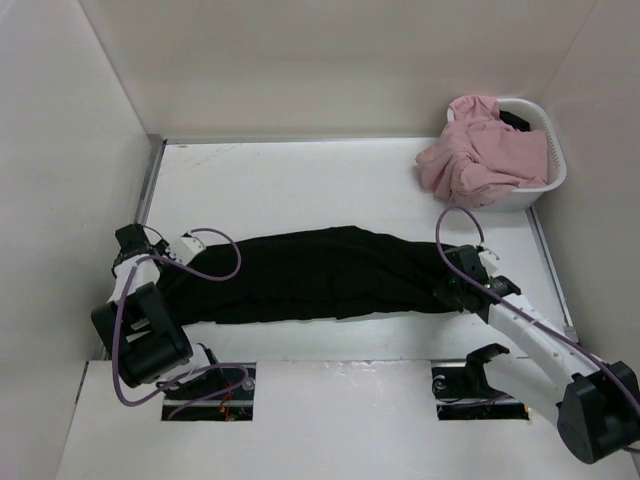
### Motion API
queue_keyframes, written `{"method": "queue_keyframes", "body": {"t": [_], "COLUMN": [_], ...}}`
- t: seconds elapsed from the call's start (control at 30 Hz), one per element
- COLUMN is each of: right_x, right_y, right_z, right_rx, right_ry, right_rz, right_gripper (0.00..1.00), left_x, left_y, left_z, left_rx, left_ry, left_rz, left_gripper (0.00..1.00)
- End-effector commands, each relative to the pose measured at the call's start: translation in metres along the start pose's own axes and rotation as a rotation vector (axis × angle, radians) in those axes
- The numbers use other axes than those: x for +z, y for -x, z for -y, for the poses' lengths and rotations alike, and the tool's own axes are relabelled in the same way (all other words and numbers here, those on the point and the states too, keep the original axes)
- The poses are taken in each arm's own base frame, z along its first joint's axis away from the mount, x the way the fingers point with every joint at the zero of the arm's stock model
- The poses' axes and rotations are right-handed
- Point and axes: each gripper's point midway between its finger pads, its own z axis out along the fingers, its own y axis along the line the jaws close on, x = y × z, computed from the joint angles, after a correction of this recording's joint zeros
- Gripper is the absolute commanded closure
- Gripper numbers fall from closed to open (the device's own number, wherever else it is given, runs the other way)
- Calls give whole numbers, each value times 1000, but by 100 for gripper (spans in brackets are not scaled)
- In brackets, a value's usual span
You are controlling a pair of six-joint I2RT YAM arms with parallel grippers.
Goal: Fold and stack the trousers
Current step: Fold the trousers
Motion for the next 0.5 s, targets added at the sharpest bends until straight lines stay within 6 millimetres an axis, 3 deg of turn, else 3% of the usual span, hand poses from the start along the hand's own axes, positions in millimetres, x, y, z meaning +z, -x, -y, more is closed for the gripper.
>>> {"method": "queue_keyframes", "body": {"t": [0.0, 0.07, 0.17, 0.23, 0.3, 0.4, 0.47], "right_x": [1, -12, -48, -73, -90, -96, -92], "right_y": [23, 42, 66, 71, 66, 55, 47], "right_z": [5, -4, -9, -10, 0, 13, 19], "right_rx": [21, -13, -14, -3, 43, 133, 208], "right_ry": [-44, -23, 4, 26, 24, 7, 5], "right_rz": [61, 114, 199, 226, 220, 191, 175], "right_gripper": [84, 77, 62, 42, 25, 12, 5], "left_x": [-6, -9, -37, -71, -100, -124, -129], "left_y": [0, 5, 34, 66, 112, 179, 226], "left_z": [-23, -26, -44, -57, -55, -26, 21], "left_rx": [63, 75, 49, 29, 52, 112, 180], "left_ry": [53, 55, 115, 161, 161, 82, -50], "left_rz": [-25, -8, 109, 229, 352, 505, 593], "left_gripper": [46, 47, 45, 41, 40, 37, 36]}}
